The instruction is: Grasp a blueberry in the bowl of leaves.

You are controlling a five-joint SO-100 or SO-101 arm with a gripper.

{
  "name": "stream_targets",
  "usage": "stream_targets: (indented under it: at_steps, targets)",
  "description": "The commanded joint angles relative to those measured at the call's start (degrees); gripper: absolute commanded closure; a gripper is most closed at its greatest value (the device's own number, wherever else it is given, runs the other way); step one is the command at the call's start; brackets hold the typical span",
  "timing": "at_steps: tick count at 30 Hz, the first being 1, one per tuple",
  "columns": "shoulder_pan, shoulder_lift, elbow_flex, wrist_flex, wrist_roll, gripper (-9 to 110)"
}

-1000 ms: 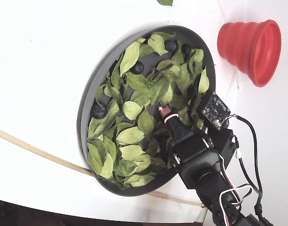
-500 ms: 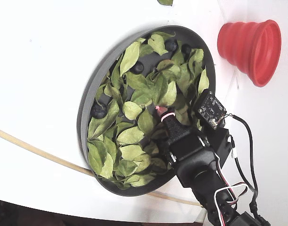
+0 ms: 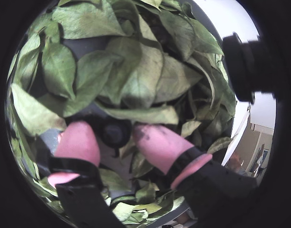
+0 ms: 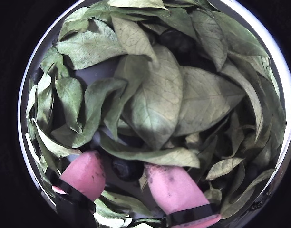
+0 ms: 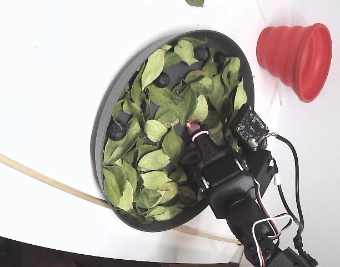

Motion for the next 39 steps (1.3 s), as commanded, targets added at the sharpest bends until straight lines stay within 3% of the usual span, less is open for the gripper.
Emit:
stream_targets:
  at_steps: [1, 20, 39]
  targets:
    - [1.41, 0.26, -2.2, -0.7, 0.09, 87]
    - [1.49, -2.46, -2.55, -0.7, 0.97, 92]
    - [0.0, 5.36, -0.18, 0.35, 0.0, 93]
